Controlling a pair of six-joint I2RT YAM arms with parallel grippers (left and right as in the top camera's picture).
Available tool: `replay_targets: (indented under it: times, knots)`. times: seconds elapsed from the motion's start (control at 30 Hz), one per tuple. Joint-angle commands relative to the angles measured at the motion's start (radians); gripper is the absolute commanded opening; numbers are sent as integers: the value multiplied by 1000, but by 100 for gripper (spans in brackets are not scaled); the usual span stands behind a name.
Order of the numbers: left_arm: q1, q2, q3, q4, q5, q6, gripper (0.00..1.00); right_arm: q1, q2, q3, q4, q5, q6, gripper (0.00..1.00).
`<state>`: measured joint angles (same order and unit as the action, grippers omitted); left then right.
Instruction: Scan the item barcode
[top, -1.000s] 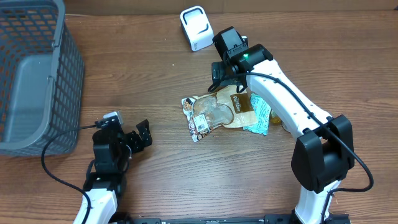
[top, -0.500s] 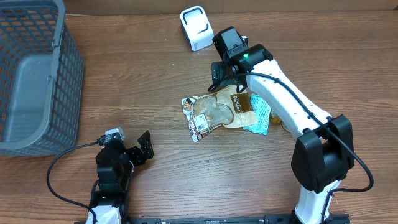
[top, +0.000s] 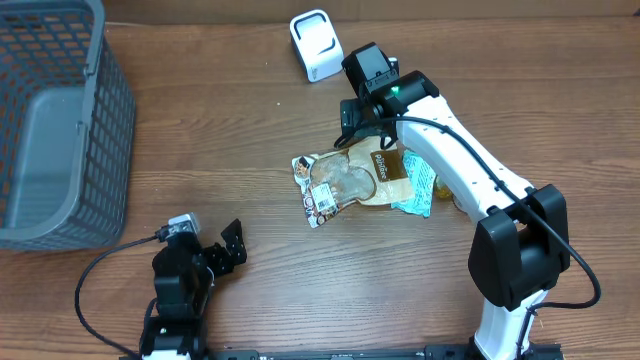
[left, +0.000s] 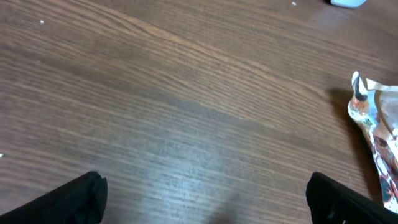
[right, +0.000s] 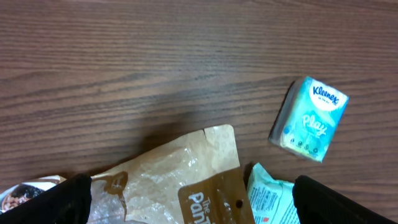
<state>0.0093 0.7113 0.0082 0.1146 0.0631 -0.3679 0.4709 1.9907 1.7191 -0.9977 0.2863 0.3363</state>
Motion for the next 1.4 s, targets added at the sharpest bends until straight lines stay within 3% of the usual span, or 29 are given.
replay_targets:
  times: [0.0, 0.1, 0.33, 1.37]
  knots:
    - [9, -120, -3, -91, -19, -10, 100, -8, 3, -2, 2, 8, 5, 100]
    - [10, -216, -3, -192, -23, -9, 99, -8, 3, -2, 2, 8, 5, 100]
    - [6, -351, -3, -192, -11, 32, 100, -8, 3, -2, 2, 8, 5, 100]
    - [-21, -608, -3, -196, -30, 250, 99, -8, 3, -2, 2, 8, 5, 100]
